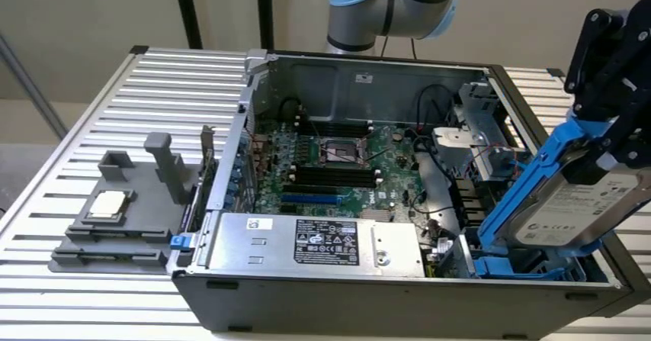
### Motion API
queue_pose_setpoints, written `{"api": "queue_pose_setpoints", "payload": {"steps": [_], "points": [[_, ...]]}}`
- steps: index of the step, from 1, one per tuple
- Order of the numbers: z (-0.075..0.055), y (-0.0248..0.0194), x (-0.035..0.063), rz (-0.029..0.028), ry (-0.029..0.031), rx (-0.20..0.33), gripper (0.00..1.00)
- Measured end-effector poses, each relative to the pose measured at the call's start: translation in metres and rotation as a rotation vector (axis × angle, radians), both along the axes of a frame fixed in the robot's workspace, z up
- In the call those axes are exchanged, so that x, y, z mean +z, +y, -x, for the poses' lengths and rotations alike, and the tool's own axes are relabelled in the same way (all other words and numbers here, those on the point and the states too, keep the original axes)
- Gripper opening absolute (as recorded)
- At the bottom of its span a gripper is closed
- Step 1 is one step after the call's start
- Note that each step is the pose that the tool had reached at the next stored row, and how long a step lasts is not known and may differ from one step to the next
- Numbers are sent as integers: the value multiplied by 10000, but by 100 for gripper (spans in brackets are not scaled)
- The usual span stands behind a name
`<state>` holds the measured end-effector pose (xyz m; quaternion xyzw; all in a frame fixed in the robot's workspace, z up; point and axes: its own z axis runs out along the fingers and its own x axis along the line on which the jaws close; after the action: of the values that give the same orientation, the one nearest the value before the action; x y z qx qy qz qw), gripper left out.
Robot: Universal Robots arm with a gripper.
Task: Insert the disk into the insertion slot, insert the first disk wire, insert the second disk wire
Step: 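Insert the disk into the insertion slot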
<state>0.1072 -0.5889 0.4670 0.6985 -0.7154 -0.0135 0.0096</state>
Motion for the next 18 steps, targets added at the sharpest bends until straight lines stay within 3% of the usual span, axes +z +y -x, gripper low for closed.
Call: {"api": "queue_pose_setpoints", "payload": {"steps": [7,18], "points": [[0,43,-54,-14,0,-16,33],[-29,53,-108,-130,-1,-16,33]]}}
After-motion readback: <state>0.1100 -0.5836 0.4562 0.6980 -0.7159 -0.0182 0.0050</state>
